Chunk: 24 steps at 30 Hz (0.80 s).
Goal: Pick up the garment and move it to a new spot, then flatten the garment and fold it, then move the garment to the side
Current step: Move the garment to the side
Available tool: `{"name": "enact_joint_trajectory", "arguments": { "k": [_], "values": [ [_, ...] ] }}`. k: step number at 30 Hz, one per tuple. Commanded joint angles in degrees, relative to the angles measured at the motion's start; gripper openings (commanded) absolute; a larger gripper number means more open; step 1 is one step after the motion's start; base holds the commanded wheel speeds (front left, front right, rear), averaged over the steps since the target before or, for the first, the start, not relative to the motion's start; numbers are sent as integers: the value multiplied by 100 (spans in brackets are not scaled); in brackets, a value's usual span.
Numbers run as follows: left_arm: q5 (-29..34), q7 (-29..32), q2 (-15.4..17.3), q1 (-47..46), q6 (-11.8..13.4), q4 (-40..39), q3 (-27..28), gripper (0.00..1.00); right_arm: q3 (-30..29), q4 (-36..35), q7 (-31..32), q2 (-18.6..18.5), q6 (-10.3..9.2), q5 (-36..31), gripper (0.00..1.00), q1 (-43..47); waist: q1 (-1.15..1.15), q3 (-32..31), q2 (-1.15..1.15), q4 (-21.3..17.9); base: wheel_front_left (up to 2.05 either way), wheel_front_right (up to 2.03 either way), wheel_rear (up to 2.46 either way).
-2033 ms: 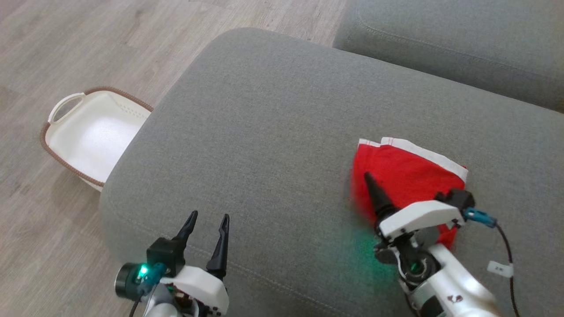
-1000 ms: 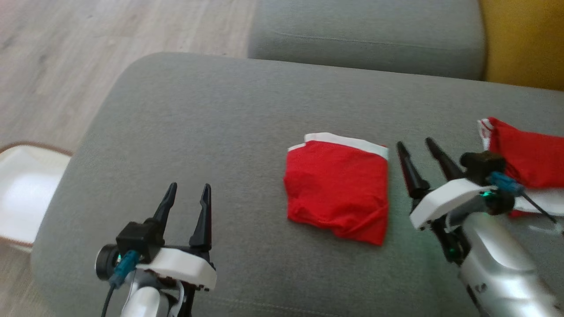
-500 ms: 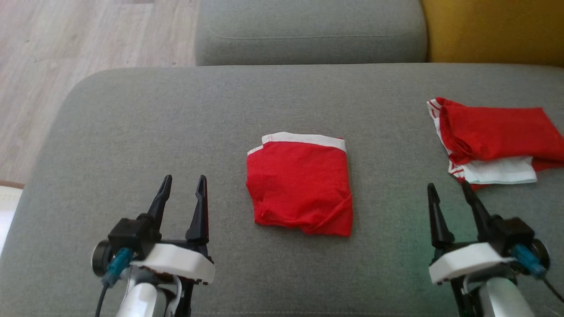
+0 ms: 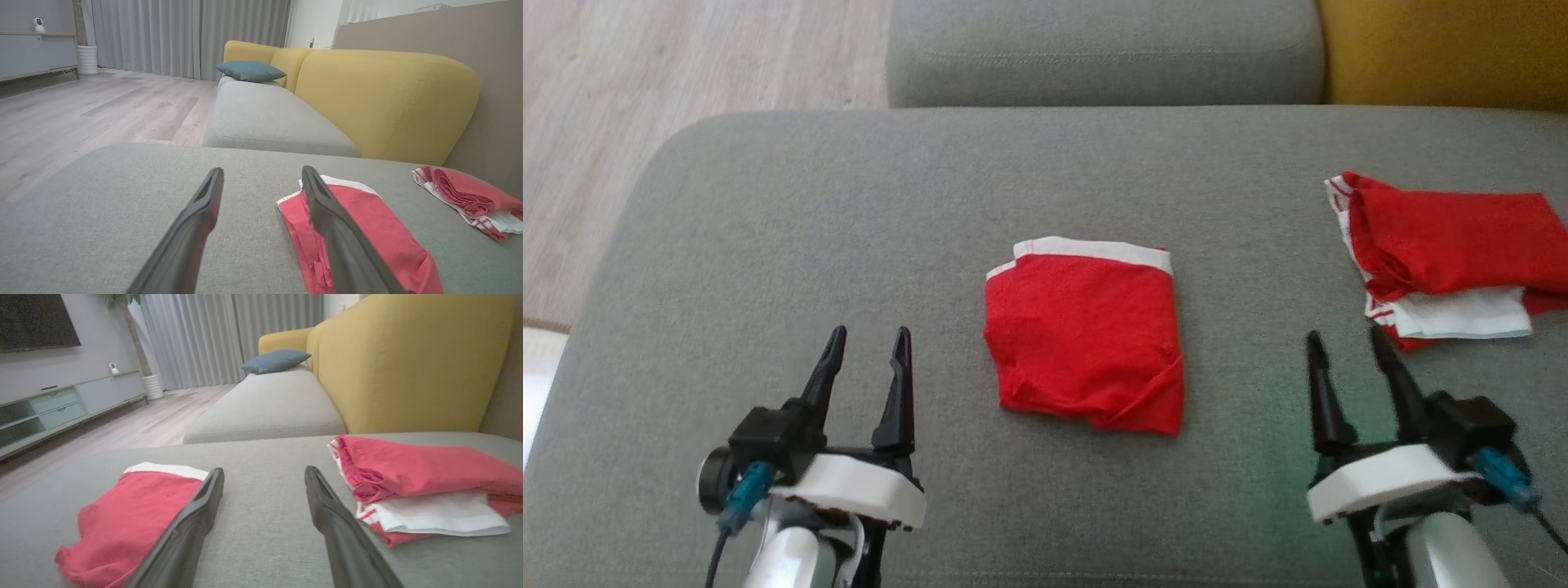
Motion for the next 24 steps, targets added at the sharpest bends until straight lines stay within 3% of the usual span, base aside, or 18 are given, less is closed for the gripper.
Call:
{"name": "enact_joint_trajectory", "arguments": {
  "k": [1, 11, 24],
  "values": [
    [-23, -70, 16, -212, -28, -157, 135, 100, 227, -208, 66, -19, -4, 46, 100, -105, 0, 88, 0, 87, 0, 0, 0],
    [-6, -70, 16, -480, -63, -19, -175, 100, 706, 233, 1019, -19, -4, 1206, 100, -614, 0, 647, 0, 667, 0, 0, 0],
    [-117, -70, 16, -742, 37, -47, -453, 100, 602, 1298, 1649, -18, -4, 1687, 100, -1399, 0, 1095, 0, 1316, 0, 0, 0]
  ]
}}
